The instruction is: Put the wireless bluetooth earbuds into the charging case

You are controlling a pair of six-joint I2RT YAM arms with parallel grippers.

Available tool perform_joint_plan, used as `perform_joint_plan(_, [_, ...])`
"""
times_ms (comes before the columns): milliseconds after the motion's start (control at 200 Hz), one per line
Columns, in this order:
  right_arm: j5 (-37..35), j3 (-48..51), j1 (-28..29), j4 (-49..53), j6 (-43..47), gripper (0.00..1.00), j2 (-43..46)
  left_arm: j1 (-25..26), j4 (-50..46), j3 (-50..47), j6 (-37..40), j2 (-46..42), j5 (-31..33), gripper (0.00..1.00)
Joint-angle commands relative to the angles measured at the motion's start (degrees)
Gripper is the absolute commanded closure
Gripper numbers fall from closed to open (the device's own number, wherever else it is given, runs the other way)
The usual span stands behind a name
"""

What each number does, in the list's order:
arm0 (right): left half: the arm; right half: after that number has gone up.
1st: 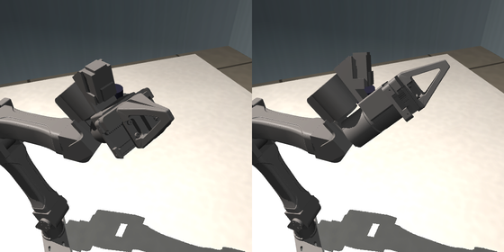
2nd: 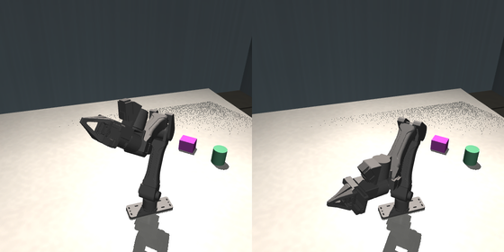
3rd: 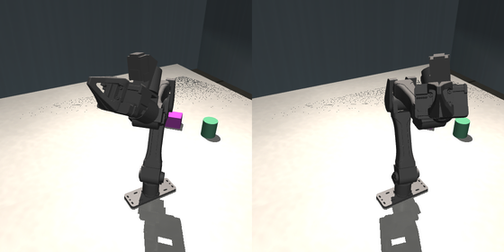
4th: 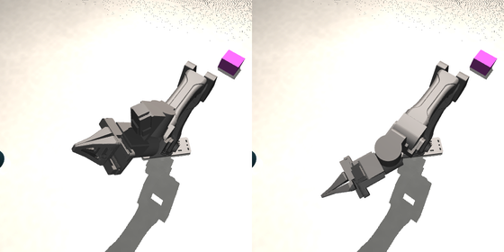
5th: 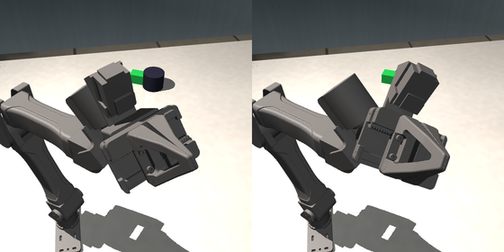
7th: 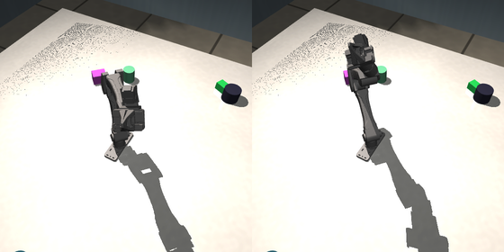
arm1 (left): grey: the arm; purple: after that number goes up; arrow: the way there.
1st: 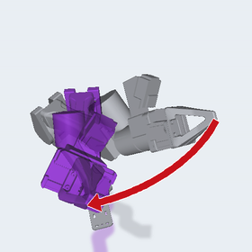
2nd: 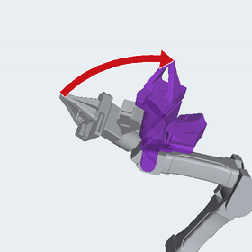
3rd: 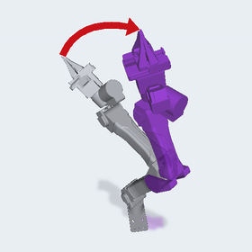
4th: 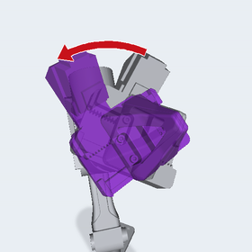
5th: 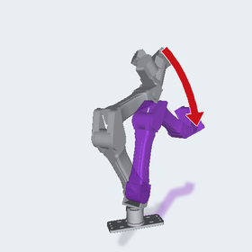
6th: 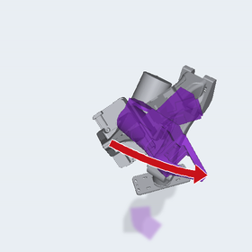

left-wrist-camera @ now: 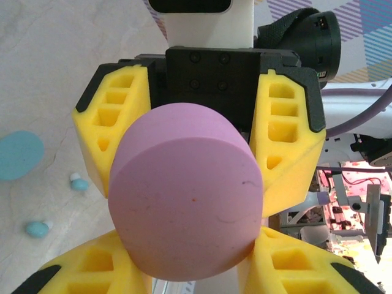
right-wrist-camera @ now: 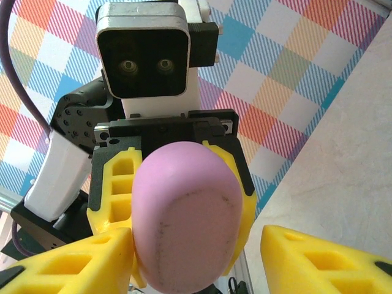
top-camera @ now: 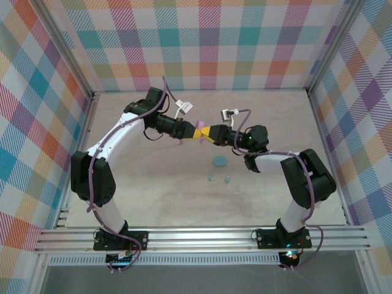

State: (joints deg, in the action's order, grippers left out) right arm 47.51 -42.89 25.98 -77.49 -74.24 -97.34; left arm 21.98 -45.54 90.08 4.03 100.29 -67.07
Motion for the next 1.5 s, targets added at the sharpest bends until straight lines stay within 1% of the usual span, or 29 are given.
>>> perform_joint_plan(0, [-0.61,-0.82,0.65,4.63,3.47,0.47,1.79,1.23,-5.25,2.57,3.94,0.07,-5.64,0.74])
perform_joint_plan(40, [-0.42,-0.79,0.65,7.91,5.67,0.49,3.19,1.31,-6.17,2.91,4.49,0.3,-5.62,0.74])
perform_joint_plan(95, [0.34,-1.3,0.71,11.98,8.14,0.48,4.91,1.4,-8.03,3.65,5.94,0.67,-5.79,0.74])
perform_joint_plan(150, [1.67,-2.19,0.82,14.96,9.7,0.43,5.87,1.57,-10.16,4.48,7.78,1.19,-6.29,0.74])
perform_joint_plan(220, [2.95,-3.26,1.02,17.15,10.66,0.4,6.28,1.82,-12.18,5.64,9.8,1.78,-6.99,0.74])
perform_joint_plan(310, [3.3,-3.6,1.42,17.52,10.33,0.4,5.67,2.25,-14.05,6.95,11.38,2.29,-7.1,0.71])
perform_joint_plan(360, [3.2,-3.63,1.62,16.56,9.25,0.45,4.99,2.53,-14.85,7.66,12.0,2.36,-6.04,0.7])
perform_joint_plan(475, [1.95,-3.6,1.82,15.61,7.53,0.65,4.06,2.63,-15.28,7.92,12.1,2.03,-2.81,0.68])
perform_joint_plan(585, [0.38,-3.01,2.04,15.62,7.51,0.73,4.34,2.6,-13.36,6.77,10.82,1.12,-0.74,0.6])
perform_joint_plan(735, [-3.69,-1.0,2.49,14.24,7.03,0.76,5.54,3.05,-3.95,1.71,4.36,-2.83,2.55,0.48])
perform_joint_plan(835, [-8.18,1.24,2.8,12.28,6.2,0.77,6.44,3.23,4.3,-2.49,-1.72,-6.43,6.86,0.41])
perform_joint_plan(890, [-10.88,2.58,2.94,11.27,5.76,0.77,7.09,3.25,9.12,-5.12,-5.12,-8.85,9.64,0.34])
perform_joint_plan(955, [-14.46,4.58,3.02,10.37,5.53,0.77,8.22,3.08,13.45,-8.11,-8.34,-11.97,12.72,0.29])
perform_joint_plan(1080, [-18.72,7.25,3.02,10.23,6.15,0.77,10.65,1.48,24.93,-15.39,-17.09,-17.94,15.78,0.28])
perform_joint_plan(1115, [-18.77,7.36,3.02,10.42,6.42,0.77,11.08,1.04,28.85,-17.66,-20.44,-19.41,16.17,0.3])
perform_joint_plan(1195, [-17.35,6.61,3.01,10.61,6.74,0.76,11.14,0.65,41.71,-23.45,-29.14,-21.63,16.51,0.37])
perform_joint_plan(1260, [-16.16,5.88,3.0,10.27,6.4,0.76,10.71,0.79,47.75,-26.03,-33.61,-21.97,16.14,0.39])
perform_joint_plan(1295, [-15.58,5.42,3.03,9.61,6.01,0.76,10.32,0.98,49.8,-26.97,-34.98,-21.93,16.01,0.39])
perform_joint_plan(1375, [-14.46,4.78,3.0,8.06,5.19,0.76,9.61,1.48,51.18,-28.44,-35.55,-21.97,16.35,0.34])
perform_joint_plan(1495, [-12.65,3.59,3.03,6.58,3.68,0.76,8.84,1.49,53.93,-30.11,-36.84,-21.19,15.74,0.34])
